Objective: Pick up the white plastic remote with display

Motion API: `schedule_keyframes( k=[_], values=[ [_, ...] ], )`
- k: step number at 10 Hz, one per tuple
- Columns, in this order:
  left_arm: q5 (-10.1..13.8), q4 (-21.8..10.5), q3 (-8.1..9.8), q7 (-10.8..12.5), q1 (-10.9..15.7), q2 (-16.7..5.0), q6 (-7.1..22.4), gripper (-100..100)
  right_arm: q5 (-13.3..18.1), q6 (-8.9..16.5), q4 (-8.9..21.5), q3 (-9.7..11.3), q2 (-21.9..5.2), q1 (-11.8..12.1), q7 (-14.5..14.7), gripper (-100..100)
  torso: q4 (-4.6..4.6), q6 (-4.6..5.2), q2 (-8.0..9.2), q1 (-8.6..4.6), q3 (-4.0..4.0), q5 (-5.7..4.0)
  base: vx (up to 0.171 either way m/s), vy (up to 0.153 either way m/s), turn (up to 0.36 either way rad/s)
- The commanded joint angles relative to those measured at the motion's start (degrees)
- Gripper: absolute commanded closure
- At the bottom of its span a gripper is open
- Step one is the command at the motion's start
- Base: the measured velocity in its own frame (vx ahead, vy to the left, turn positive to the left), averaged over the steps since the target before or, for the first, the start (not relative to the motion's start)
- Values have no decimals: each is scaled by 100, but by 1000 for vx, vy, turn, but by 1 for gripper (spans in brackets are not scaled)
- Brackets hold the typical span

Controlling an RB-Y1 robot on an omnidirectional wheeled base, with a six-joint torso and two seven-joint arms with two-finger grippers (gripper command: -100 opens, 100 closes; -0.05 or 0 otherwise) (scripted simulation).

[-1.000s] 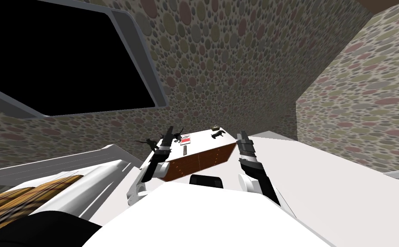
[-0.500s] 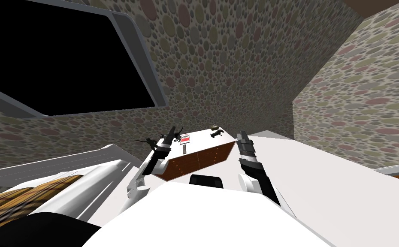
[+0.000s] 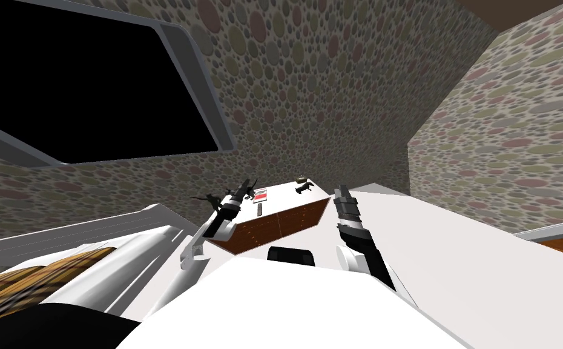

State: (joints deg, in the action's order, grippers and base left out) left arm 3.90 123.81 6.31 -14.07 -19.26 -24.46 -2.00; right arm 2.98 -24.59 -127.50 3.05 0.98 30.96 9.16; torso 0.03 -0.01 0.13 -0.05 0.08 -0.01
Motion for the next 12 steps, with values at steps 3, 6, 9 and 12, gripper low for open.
schedule_keyframes(
  k=[3,6,9,12],
  values=[
    [252,-277,38,-290,242,-425,640,-100,0,0,0,0,0,0,0,0,0,0,0,-1,0,0,-40,-23,-34],
    [378,-402,56,-419,347,-618,1047,-100,0,0,0,0,0,0,0,0,0,1,-1,-1,-1,0,-33,-18,-32],
    [643,-653,82,-663,528,-987,1550,-100,0,0,0,0,0,0,0,0,-1,0,-4,0,-2,0,-28,-19,-52],
    [783,-779,89,-775,599,-1165,1986,-100,0,0,0,0,0,0,0,0,-1,2,-5,0,-3,0,-23,-14,-59]
  ],
)
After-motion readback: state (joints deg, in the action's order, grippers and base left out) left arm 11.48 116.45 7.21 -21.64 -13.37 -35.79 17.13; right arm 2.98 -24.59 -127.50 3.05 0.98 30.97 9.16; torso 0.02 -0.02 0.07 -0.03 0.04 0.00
